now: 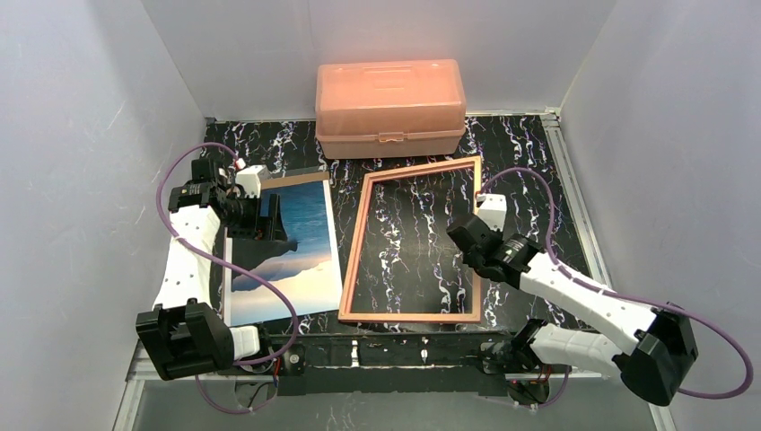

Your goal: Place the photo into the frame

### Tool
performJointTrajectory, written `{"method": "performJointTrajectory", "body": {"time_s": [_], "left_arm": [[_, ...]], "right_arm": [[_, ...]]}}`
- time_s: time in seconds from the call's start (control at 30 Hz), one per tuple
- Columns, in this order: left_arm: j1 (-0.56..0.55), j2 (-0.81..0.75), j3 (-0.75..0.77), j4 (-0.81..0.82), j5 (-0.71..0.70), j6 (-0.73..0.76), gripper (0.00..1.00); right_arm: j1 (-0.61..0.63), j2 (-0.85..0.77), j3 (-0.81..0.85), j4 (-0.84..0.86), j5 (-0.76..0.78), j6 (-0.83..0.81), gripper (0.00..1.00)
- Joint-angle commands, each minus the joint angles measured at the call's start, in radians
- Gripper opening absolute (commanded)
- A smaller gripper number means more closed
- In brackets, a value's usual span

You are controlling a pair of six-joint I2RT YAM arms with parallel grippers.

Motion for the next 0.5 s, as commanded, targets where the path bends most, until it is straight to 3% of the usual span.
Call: {"method": "performJointTrajectory", "body": {"time_s": [0.0, 0.23, 0.47], "left_arm": [[0.005, -0.028, 0.023, -0.021, -0.002, 0.022, 0.82], [0.008, -0.023, 0.015, -0.048, 0.004, 0.052, 0.82], [0.074, 0.017, 0.041, -0.066, -0.004, 0.055, 0.82]], "right_arm": [[-0.019, 0.057, -0.008, -0.019, 0.103, -0.032, 0.28], [-0.032, 0.238, 0.022, 0.006, 0.167, -0.083, 0.27], [-0.037, 0.394, 0.079, 0.001, 0.187, -0.125, 0.35]]}}
